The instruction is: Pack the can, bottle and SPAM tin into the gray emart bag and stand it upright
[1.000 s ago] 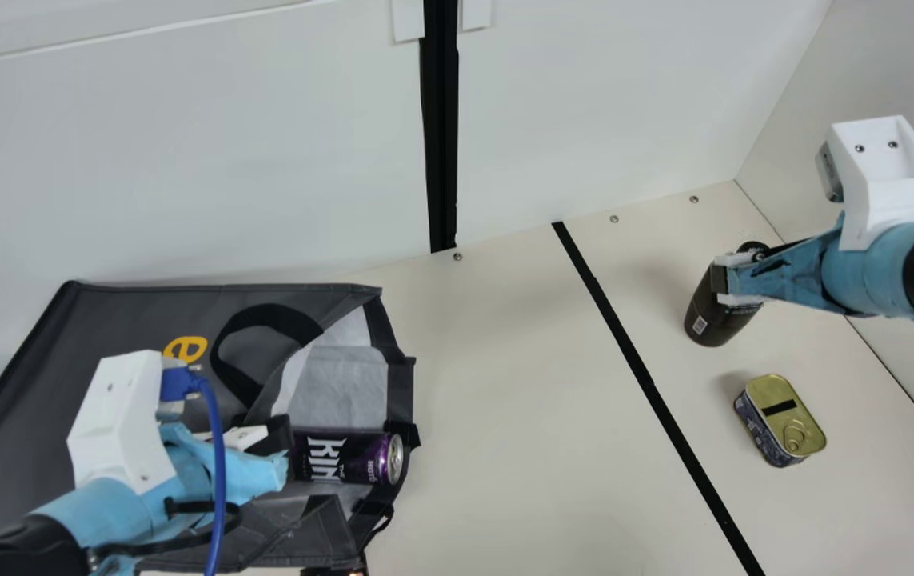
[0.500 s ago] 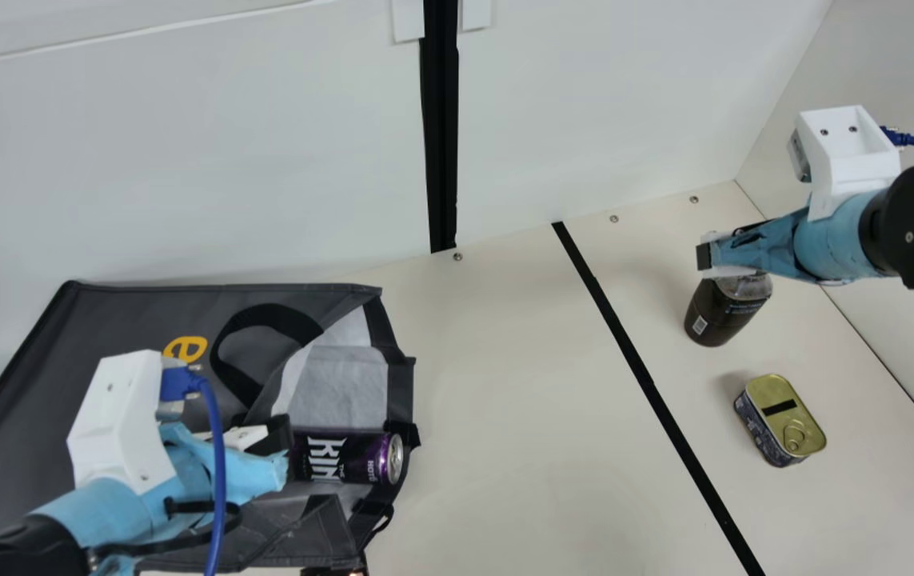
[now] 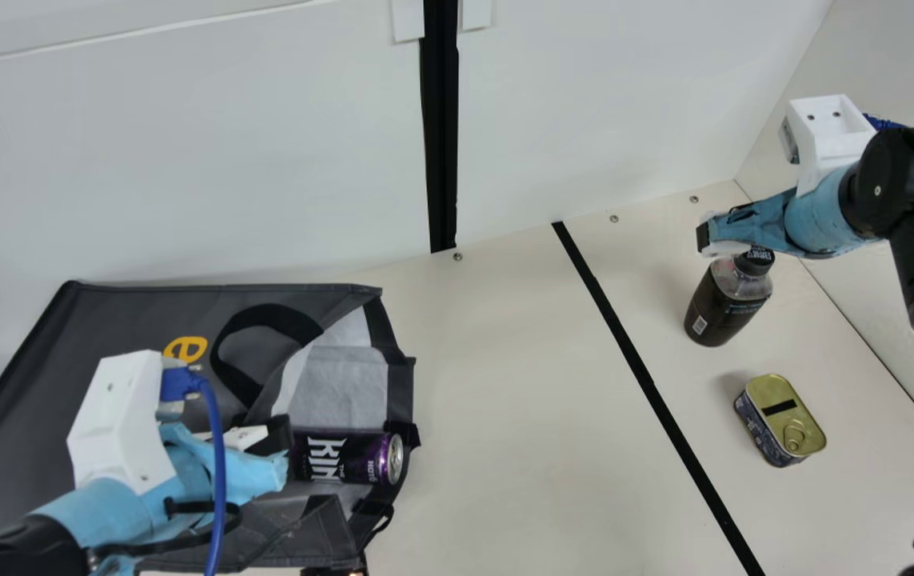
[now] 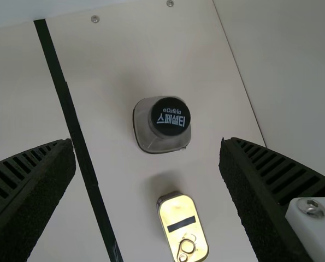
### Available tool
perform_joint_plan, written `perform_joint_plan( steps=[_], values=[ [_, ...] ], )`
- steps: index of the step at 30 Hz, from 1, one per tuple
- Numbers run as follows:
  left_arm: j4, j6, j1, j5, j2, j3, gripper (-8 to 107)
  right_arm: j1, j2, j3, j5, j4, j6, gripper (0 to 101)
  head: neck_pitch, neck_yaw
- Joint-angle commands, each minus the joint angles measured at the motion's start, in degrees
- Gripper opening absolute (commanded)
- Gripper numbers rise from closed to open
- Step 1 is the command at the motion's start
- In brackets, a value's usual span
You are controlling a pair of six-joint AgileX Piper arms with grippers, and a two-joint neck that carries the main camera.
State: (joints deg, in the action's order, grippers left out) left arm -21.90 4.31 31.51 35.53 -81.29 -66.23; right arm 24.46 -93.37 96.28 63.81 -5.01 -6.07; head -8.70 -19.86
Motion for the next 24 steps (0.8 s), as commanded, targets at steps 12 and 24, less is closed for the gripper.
perform_joint_plan(
  steps=[12, 24],
  values=[
    [0.0, 0.0, 0.0, 0.0, 0.0, 0.0, -8, 1.6, -6.6, 3.4, 0.3, 1.0, -0.6, 95, -1.3, -0.1],
    [0.0, 0.0, 0.0, 0.0, 0.0, 0.0, -8, 3.6, -11.2, 5.2, 0.3, 2.5, -1.4, 95, -1.3, -0.1]
  ],
)
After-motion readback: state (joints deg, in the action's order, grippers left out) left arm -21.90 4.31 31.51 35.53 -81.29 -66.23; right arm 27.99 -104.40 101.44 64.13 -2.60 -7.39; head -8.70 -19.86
